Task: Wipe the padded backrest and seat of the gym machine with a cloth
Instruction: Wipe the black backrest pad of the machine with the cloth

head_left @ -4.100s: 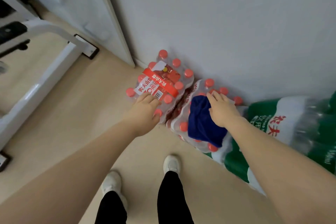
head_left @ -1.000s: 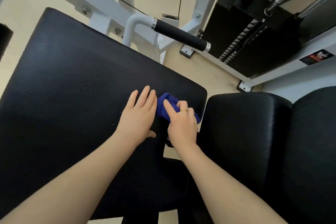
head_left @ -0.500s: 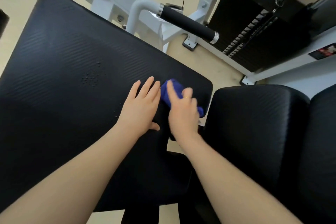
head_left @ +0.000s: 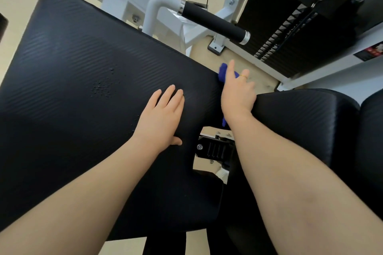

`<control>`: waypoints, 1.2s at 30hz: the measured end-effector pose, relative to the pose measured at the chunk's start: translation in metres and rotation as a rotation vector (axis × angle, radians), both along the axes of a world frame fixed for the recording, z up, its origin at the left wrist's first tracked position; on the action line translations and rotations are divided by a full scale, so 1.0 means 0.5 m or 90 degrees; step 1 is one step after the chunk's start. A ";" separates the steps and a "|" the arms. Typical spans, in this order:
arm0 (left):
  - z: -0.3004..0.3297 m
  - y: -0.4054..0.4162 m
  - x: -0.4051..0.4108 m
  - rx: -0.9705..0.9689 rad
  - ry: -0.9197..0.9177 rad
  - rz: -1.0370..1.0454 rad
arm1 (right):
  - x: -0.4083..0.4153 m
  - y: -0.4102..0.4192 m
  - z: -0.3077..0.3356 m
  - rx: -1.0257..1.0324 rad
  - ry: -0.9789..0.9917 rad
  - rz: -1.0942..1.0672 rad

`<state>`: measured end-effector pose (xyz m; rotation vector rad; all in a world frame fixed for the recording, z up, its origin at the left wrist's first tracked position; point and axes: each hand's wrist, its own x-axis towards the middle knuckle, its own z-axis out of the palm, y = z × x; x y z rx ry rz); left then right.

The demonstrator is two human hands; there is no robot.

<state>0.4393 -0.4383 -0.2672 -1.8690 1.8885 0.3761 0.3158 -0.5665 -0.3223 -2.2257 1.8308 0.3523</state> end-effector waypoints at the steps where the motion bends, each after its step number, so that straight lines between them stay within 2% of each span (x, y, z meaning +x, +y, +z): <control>1: 0.000 0.001 0.000 0.000 -0.001 0.001 | 0.002 -0.008 0.003 0.016 0.016 -0.036; 3: -0.004 0.002 0.001 -0.003 -0.001 -0.003 | 0.019 0.003 0.016 0.044 -0.003 -0.098; 5: -0.007 0.002 0.001 -0.003 0.004 -0.008 | 0.035 0.054 0.031 0.043 -0.060 -0.092; 10: -0.008 0.002 0.003 -0.004 0.024 0.011 | 0.049 0.155 0.052 0.090 -0.181 0.080; 13: -0.006 0.002 0.004 -0.003 0.027 0.017 | 0.014 0.097 0.046 0.060 -0.126 0.142; 16: -0.009 0.003 0.003 -0.005 0.016 0.010 | -0.021 0.045 0.036 0.049 -0.038 -0.002; 18: -0.011 0.003 0.001 -0.021 0.012 0.009 | 0.000 0.044 0.032 0.071 -0.066 -0.095; 20: -0.010 0.002 -0.003 -0.029 0.006 0.011 | 0.040 0.066 0.041 0.079 -0.139 -0.110; 23: -0.011 0.007 -0.006 -0.049 -0.002 0.018 | 0.070 0.110 0.055 0.066 -0.238 0.073; 25: -0.005 0.020 -0.006 -0.073 -0.032 0.022 | 0.056 0.109 0.054 0.050 -0.231 0.248; 27: -0.002 0.039 -0.005 -0.094 -0.088 0.049 | 0.029 0.073 0.048 0.020 -0.183 0.297; 28: -0.005 0.048 -0.002 -0.125 -0.079 0.065 | 0.019 0.054 0.045 0.006 -0.160 0.256; 31: -0.008 0.061 0.019 -0.194 -0.037 0.077 | 0.022 0.016 0.035 0.024 -0.152 -0.030; 32: -0.005 0.061 0.030 -0.224 -0.031 0.080 | 0.038 0.018 0.036 0.033 -0.161 -0.077; 34: 0.004 0.059 0.048 -0.257 -0.018 0.108 | 0.077 0.052 0.048 0.037 -0.178 -0.006; 36: 0.015 0.063 0.057 -0.262 -0.009 0.162 | 0.113 0.110 0.064 0.030 -0.224 0.162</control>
